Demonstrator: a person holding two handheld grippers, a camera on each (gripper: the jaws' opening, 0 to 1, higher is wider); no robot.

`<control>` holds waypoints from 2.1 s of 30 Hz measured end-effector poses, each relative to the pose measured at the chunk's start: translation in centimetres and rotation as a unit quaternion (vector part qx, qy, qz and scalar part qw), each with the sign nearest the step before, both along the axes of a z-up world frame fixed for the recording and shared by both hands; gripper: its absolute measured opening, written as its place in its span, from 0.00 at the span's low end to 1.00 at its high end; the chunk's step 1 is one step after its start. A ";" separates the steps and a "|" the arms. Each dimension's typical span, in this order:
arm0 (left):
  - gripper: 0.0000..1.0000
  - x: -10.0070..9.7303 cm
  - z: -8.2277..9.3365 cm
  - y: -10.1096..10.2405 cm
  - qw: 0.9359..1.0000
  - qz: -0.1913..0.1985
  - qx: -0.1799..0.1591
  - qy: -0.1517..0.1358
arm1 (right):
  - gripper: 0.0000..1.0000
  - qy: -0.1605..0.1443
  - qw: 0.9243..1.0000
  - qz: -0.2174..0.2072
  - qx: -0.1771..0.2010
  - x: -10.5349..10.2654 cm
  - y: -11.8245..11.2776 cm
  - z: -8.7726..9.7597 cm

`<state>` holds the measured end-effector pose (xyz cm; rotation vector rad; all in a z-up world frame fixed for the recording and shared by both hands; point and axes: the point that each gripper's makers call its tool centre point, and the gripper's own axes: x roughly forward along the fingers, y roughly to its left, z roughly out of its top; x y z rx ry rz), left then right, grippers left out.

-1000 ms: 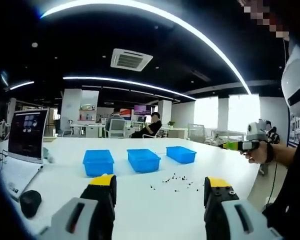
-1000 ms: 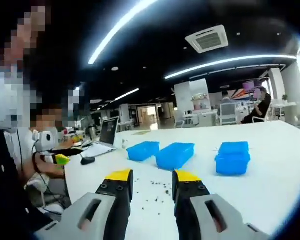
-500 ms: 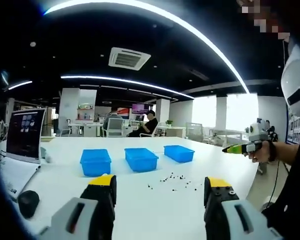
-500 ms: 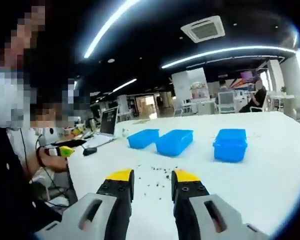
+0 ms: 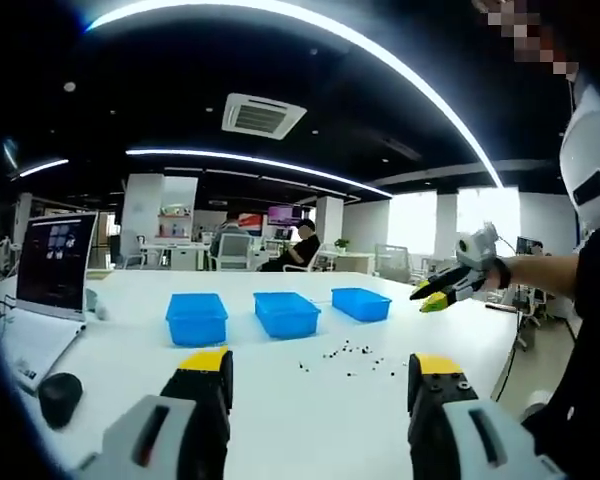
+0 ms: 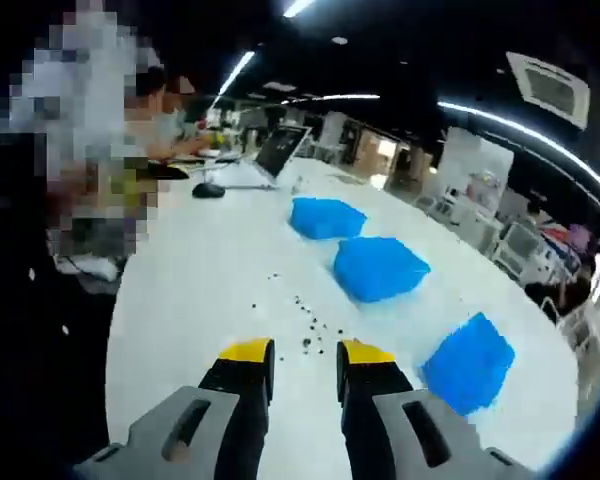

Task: Pick up the resistors one by one and place each resistor into its matching bin, sorting the parts by color and model until every resistor is separated into the correct bin for its type

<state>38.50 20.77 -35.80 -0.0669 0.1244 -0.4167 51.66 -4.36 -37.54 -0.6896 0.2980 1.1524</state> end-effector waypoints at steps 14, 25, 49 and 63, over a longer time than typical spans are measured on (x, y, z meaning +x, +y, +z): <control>0.72 -0.8 -1.3 -0.8 1.000 0.000 0.003 0.025 | 0.24 -0.050 0.935 0.273 -0.223 3.3 4.5 -3.9; 0.72 -0.8 -1.7 -0.2 0.999 0.020 -0.003 0.031 | 0.18 -0.048 0.868 0.370 -0.327 3.0 5.7 -8.9; 0.72 -0.5 -2.1 0.9 0.999 0.039 -0.011 0.034 | 0.07 0.001 0.846 0.394 -0.359 2.4 5.6 -10.8; 0.72 -0.3 -1.2 1.1 0.999 0.036 -0.008 0.023 | 0.06 0.027 0.910 0.320 -0.261 1.8 6.2 -6.8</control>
